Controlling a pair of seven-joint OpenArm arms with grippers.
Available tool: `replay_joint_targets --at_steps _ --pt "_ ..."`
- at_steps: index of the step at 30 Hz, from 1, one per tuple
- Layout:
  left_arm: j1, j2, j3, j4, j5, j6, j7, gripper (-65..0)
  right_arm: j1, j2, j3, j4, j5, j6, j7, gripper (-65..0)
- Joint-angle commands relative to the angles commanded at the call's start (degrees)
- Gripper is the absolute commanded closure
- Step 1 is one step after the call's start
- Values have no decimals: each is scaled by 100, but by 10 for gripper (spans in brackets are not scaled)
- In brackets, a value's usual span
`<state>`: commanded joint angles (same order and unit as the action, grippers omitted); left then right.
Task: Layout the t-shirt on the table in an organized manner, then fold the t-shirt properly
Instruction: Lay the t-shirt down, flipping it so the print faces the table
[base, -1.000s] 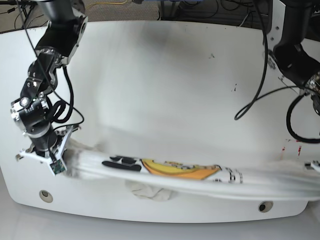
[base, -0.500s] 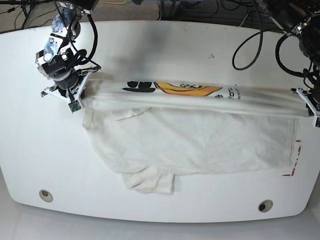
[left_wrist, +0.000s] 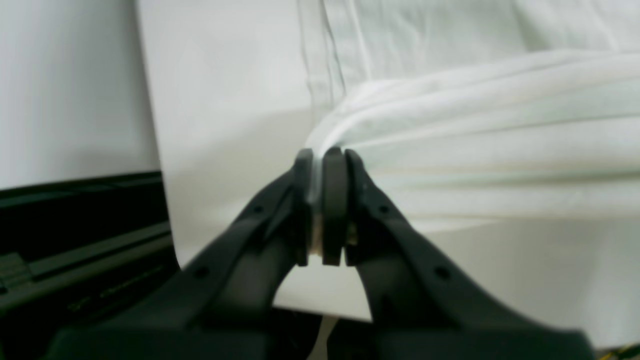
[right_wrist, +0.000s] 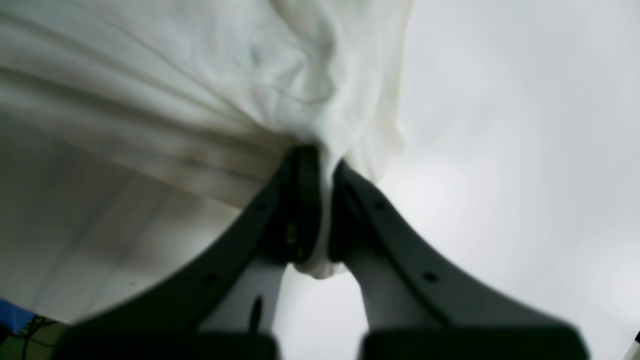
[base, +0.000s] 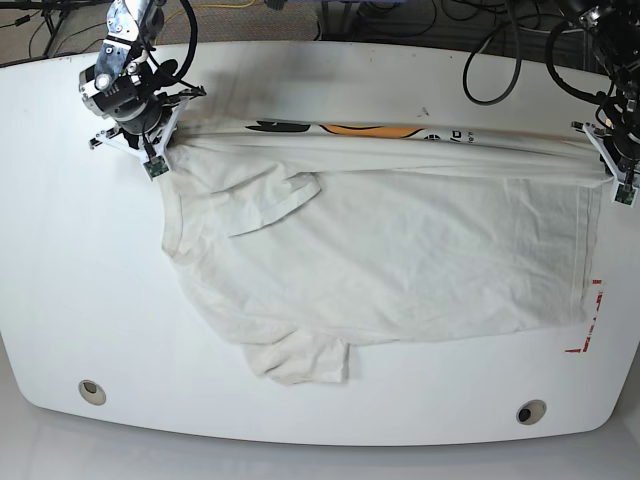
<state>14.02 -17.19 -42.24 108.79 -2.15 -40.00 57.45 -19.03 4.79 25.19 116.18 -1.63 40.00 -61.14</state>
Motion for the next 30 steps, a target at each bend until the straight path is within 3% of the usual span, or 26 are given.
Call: replay_joint_targets --at_steps 14,16,23,26,30 --pt "448 -167 35 -809 -18 0 0 -6 -440 18 -9 -9 -9 0 0 -10" --pt "448 -167 53 -870 -18 0 0 -71 -475 18 -18 -9 -9 0 0 -48" --pt "396 -158 105 -879 -26 0 9 -378 -501 9 -18 -9 0 0 0 -322" --pt "246 -167 185 -870 -26 0 9 -386 -501 9 -18 -9 9 0 0 -373" --pt "114 -360 132 -862 -44 0 18 -386 -501 9 -18 0 9 0 0 -373"
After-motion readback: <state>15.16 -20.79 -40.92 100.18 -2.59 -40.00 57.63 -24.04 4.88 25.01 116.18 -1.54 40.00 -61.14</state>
